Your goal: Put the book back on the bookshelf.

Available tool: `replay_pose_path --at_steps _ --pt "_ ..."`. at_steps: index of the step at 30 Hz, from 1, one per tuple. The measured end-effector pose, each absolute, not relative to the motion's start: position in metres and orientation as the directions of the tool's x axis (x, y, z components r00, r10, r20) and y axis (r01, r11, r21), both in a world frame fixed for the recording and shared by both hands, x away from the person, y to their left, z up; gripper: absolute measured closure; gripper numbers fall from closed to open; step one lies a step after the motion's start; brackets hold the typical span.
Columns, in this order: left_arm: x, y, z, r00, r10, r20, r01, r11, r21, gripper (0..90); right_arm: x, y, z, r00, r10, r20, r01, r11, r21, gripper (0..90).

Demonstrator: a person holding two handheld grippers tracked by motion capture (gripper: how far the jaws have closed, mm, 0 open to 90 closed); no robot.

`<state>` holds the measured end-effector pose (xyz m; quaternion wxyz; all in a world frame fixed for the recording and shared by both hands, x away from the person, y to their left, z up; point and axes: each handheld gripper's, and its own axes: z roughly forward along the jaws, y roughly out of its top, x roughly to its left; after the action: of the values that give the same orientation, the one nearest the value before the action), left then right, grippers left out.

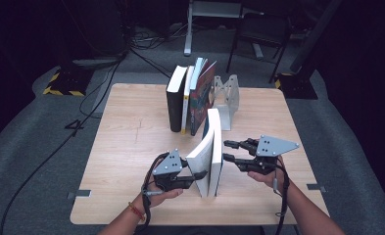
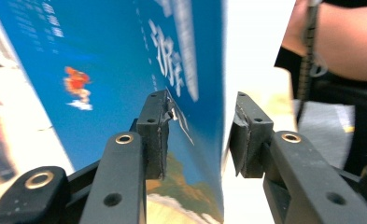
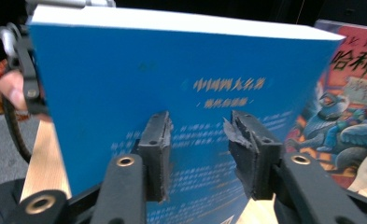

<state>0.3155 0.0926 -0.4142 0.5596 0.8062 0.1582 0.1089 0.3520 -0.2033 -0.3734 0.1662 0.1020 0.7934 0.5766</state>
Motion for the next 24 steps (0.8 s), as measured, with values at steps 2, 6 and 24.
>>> replay_pose_path --at_steps 2,6,24 --pt "0.315 0.094 -0.412 0.922 0.387 0.019 0.124 -0.34 0.932 60.4 0.351 -0.201 -0.376 -0.92 0.362 -0.15 -0.027 0.325 0.945 54.4" --pt "0.319 0.1 -0.405 0.917 0.395 0.066 0.09 -0.364 0.927 59.7 0.348 -0.191 -0.385 -0.912 0.378 -0.159 -0.023 0.339 0.94 53.6" --pt "0.318 0.121 -0.401 0.917 0.396 0.055 0.101 -0.364 0.926 46.6 0.349 -0.172 -0.411 -0.9 0.402 -0.166 0.009 0.399 0.917 47.8"
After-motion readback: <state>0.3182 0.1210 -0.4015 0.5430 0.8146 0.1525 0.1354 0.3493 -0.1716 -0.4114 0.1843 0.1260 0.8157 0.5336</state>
